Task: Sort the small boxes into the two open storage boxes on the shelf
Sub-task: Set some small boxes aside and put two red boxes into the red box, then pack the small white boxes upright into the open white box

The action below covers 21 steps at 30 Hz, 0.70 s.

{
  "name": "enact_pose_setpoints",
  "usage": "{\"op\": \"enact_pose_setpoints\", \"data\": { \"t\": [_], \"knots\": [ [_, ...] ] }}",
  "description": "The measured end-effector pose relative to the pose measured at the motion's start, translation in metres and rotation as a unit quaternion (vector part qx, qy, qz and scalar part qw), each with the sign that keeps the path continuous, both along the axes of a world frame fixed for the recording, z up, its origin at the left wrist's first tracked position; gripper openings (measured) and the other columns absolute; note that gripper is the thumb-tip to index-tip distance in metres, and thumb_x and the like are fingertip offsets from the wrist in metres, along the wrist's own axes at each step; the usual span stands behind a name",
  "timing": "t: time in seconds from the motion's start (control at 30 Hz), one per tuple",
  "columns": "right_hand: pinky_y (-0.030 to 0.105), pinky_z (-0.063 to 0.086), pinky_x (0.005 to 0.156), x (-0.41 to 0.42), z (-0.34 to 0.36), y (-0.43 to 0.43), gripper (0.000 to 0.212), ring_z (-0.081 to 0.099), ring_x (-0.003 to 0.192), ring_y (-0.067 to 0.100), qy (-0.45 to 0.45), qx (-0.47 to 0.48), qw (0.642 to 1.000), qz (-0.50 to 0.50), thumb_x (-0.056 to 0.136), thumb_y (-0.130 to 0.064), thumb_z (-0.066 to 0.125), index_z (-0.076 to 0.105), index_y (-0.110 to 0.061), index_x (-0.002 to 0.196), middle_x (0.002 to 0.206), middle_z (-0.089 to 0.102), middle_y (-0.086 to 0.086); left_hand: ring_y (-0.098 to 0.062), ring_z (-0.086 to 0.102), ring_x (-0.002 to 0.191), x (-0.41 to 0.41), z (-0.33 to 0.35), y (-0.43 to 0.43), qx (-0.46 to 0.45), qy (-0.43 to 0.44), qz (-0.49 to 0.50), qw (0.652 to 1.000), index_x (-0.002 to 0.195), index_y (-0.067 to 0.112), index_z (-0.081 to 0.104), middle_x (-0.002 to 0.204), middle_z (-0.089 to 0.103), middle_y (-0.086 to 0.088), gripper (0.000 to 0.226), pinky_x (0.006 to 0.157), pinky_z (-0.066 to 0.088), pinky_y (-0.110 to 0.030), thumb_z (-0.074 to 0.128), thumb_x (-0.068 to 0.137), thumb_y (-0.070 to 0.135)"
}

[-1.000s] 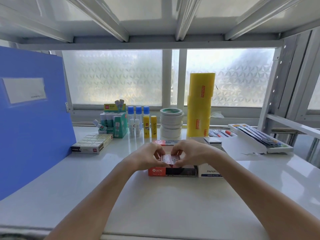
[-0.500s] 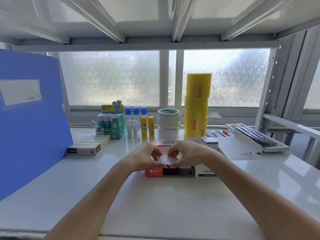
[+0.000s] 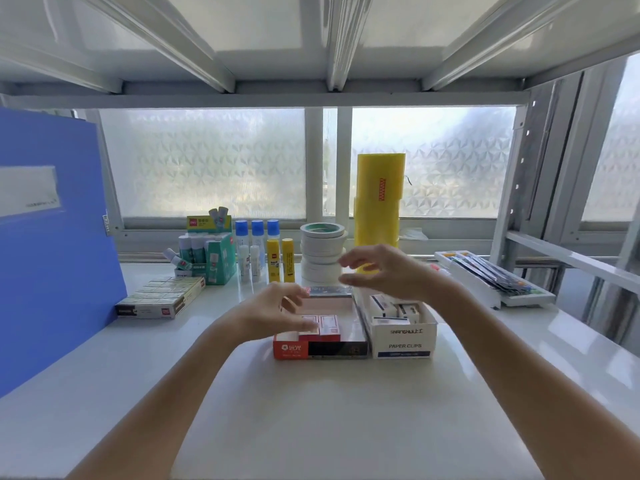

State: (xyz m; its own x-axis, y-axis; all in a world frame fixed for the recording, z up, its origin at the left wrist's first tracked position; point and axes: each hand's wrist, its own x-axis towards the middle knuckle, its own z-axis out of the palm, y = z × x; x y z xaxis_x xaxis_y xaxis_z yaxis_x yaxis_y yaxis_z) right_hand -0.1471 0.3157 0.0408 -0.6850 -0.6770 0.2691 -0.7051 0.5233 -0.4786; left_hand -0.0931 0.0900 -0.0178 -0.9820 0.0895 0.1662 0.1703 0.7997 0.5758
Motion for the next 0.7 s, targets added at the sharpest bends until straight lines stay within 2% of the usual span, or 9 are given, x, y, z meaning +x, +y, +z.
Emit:
{"op": "enact_pose_setpoints", "data": {
  "t": [0.07, 0.17, 0.23, 0.27, 0.33, 0.43, 0.53, 0.7],
  "knots": [
    [0.025, 0.049, 0.096, -0.012, 0.014, 0.033, 0.046, 0.060, 0.109, 0.018, -0.017, -0.035, 0.999, -0.027, 0.085, -0.024, 0.070, 0.060, -0.006, 0.126, 0.124, 0.065, 0.010, -0.014, 0.057, 0.103, 0.001, 0.010, 0.003, -0.023, 0.049, 0.030, 0.998, 0.129, 0.012, 0.057, 0.117, 0.061, -0.002, 0.057, 0.083, 0.046, -0.022, 0.075, 0.080, 0.035],
    [0.009, 0.045, 0.078, -0.028, 0.014, 0.076, 0.049, 0.059, 0.111, 0.016, -0.041, 0.054, 0.996, -0.063, 0.081, -0.025, 0.075, 0.061, -0.012, 0.126, 0.123, 0.064, 0.002, -0.013, 0.057, 0.100, -0.001, 0.026, 0.024, -0.053, 0.121, 0.044, 0.990, 0.125, 0.011, 0.060, 0.113, 0.063, -0.001, 0.048, 0.082, 0.043, -0.022, 0.072, 0.083, 0.031],
    [0.006, 0.042, 0.079, -0.034, 0.003, 0.087, 0.051, 0.058, 0.112, 0.011, -0.054, 0.085, 0.993, -0.067, 0.077, -0.028, 0.078, 0.063, -0.018, 0.125, 0.121, 0.064, -0.008, -0.013, 0.058, 0.098, -0.007, 0.035, 0.050, -0.051, 0.144, 0.020, 0.988, 0.121, 0.010, 0.063, 0.111, 0.065, -0.002, 0.043, 0.082, 0.043, -0.021, 0.072, 0.083, 0.029],
    [0.008, 0.042, 0.084, -0.036, -0.003, 0.089, 0.051, 0.058, 0.112, 0.009, -0.064, 0.080, 0.993, -0.063, 0.075, -0.029, 0.080, 0.064, -0.021, 0.123, 0.120, 0.064, -0.011, -0.013, 0.059, 0.097, -0.011, 0.038, 0.065, -0.047, 0.148, 0.000, 0.988, 0.118, 0.009, 0.065, 0.111, 0.067, -0.003, 0.041, 0.083, 0.046, -0.022, 0.072, 0.083, 0.028],
    [0.020, 0.046, 0.092, -0.041, -0.013, 0.088, 0.050, 0.059, 0.111, 0.006, -0.073, 0.064, 0.994, -0.056, 0.070, -0.032, 0.083, 0.067, -0.026, 0.117, 0.116, 0.067, -0.013, -0.014, 0.062, 0.097, -0.021, 0.040, 0.092, -0.044, 0.132, -0.043, 0.989, 0.115, 0.008, 0.069, 0.110, 0.070, -0.004, 0.038, 0.087, 0.052, -0.027, 0.072, 0.083, 0.029],
    [0.036, 0.050, 0.095, -0.048, -0.025, 0.082, 0.044, 0.061, 0.105, 0.004, -0.002, 0.068, 0.995, -0.072, 0.064, -0.043, 0.080, 0.070, -0.030, 0.104, 0.105, 0.070, -0.015, -0.019, 0.066, 0.097, -0.036, 0.037, 0.115, -0.041, 0.074, -0.071, 0.994, 0.109, 0.006, 0.072, 0.105, 0.073, -0.006, 0.037, 0.086, 0.056, -0.032, 0.075, 0.080, 0.028],
    [0.039, 0.052, 0.089, -0.050, -0.029, 0.077, 0.032, 0.063, 0.097, 0.008, 0.063, 0.057, 0.993, -0.087, 0.070, -0.045, 0.072, 0.071, -0.027, 0.096, 0.097, 0.072, -0.010, -0.022, 0.069, 0.090, -0.049, 0.031, 0.116, -0.029, 0.020, -0.061, 0.997, 0.100, 0.005, 0.073, 0.096, 0.074, -0.009, 0.040, 0.082, 0.058, -0.037, 0.082, 0.071, 0.030],
    [0.044, 0.050, 0.089, -0.050, -0.028, 0.079, 0.045, 0.062, 0.096, 0.011, 0.052, 0.085, 0.992, -0.080, 0.071, -0.062, 0.054, 0.067, -0.029, 0.099, 0.096, 0.069, -0.013, -0.021, 0.066, 0.097, -0.052, 0.025, 0.112, -0.013, 0.010, -0.056, 0.998, 0.109, 0.007, 0.067, 0.103, 0.071, -0.007, 0.058, 0.088, 0.057, -0.035, 0.088, 0.063, 0.036]
  ]
}}
